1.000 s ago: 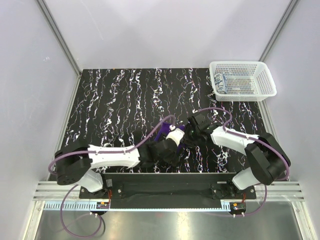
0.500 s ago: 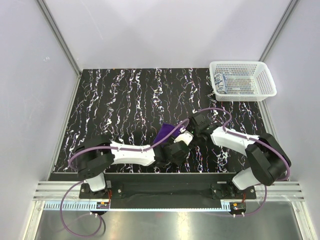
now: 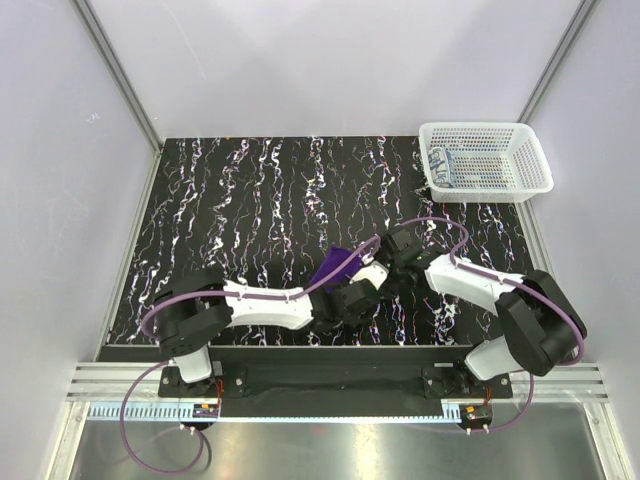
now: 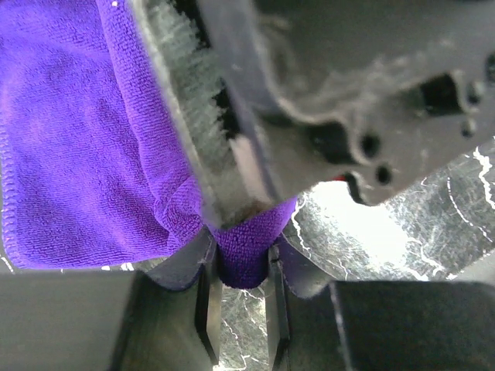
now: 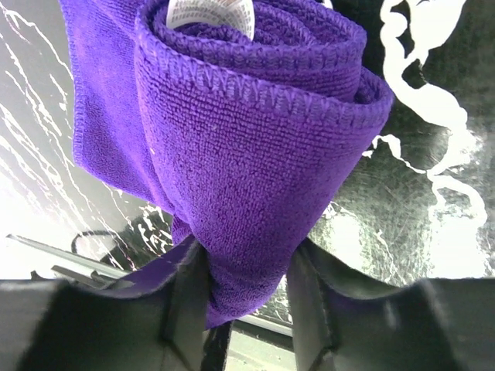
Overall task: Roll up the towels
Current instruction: Roll the towel
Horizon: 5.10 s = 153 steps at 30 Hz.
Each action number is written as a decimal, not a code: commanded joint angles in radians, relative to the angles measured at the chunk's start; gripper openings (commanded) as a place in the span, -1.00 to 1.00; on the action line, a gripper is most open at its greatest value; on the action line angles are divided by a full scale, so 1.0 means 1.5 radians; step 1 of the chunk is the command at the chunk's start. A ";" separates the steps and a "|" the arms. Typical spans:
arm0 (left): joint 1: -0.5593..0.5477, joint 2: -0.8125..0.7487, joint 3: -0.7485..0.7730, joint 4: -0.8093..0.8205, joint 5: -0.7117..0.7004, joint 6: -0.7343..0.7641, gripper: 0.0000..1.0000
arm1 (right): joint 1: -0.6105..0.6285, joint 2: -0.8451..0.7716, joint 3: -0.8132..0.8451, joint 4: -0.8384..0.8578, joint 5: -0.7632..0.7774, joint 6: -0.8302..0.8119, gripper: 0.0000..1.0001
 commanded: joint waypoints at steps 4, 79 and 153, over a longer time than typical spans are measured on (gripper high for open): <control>0.039 -0.016 -0.014 0.043 0.101 -0.009 -0.89 | 0.023 -0.031 0.008 -0.052 0.009 -0.013 0.52; 0.380 0.249 -0.360 1.148 0.744 -0.799 -0.80 | 0.003 -0.026 -0.158 0.415 -0.062 0.046 0.68; -0.043 -0.169 0.008 -0.116 -0.142 -0.010 0.58 | 0.016 0.004 -0.130 0.325 -0.042 -0.004 -0.35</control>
